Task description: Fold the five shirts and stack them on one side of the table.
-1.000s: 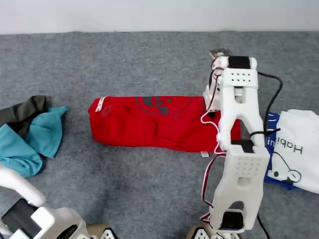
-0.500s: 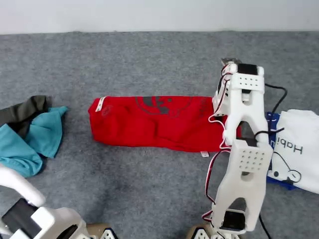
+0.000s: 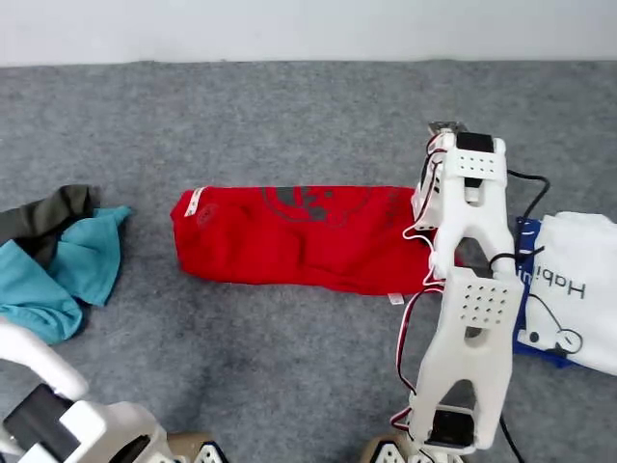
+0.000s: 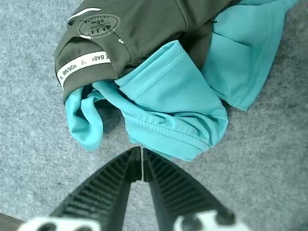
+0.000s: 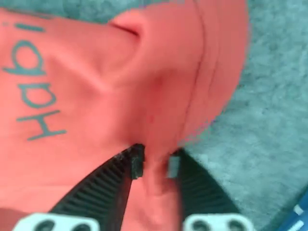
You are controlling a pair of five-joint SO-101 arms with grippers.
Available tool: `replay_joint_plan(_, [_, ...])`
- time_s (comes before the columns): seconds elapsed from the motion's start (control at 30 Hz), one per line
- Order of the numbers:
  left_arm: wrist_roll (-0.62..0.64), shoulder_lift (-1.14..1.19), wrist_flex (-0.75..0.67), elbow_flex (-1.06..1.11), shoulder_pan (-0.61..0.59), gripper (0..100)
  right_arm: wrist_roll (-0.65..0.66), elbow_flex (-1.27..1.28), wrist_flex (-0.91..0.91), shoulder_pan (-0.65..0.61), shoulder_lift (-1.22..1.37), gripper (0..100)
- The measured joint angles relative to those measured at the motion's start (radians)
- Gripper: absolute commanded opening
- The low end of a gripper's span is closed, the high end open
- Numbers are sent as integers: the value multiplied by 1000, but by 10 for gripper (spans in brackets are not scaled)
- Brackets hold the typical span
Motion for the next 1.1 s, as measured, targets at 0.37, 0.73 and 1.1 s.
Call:
replay_joint_plan(0.37, [0, 0, 0, 0, 0, 17, 196, 17, 114, -6, -124, 10])
replay_joint_plan(0.73, [0, 0, 0, 0, 0, 16, 285, 17, 169, -255, -330, 10])
replay_joint_plan(1.1, [0, -100, 0, 3, 0, 16, 287, 17, 26, -580, -377, 10])
